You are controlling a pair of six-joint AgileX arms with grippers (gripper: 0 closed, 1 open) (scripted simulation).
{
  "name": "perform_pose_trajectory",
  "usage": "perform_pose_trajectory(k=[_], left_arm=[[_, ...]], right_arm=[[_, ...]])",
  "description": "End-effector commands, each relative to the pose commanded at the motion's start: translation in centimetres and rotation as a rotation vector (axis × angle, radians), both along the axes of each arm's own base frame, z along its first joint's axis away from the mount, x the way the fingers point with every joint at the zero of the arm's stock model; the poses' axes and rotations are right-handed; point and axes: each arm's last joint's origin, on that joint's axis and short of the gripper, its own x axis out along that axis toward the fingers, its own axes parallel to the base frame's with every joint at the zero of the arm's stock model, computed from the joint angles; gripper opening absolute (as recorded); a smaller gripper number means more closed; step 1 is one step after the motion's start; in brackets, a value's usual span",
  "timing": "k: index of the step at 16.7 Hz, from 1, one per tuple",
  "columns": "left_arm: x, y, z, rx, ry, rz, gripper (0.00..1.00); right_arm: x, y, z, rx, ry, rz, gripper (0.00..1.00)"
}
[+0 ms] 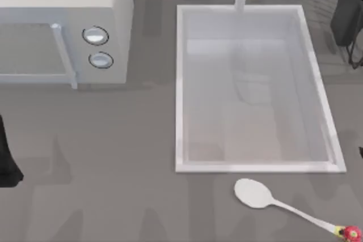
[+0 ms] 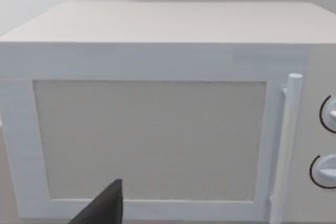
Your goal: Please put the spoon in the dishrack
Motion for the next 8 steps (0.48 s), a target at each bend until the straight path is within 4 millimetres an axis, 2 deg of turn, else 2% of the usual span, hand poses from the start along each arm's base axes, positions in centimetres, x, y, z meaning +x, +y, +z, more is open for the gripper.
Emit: perform_pose_trajectory(k=[4,8], left_arm=[[0.0,0.0,0.0,0.0,0.0,0.0,1.0],[0.0,0.0,0.0,0.0,0.0,0.0,1.0]], right_arm=[[3.2,3.3,0.2,-0.208,0.376,0.221,1.0],[5.6,7.0,0.0,-0.385,0.641,0.431,1.0]])
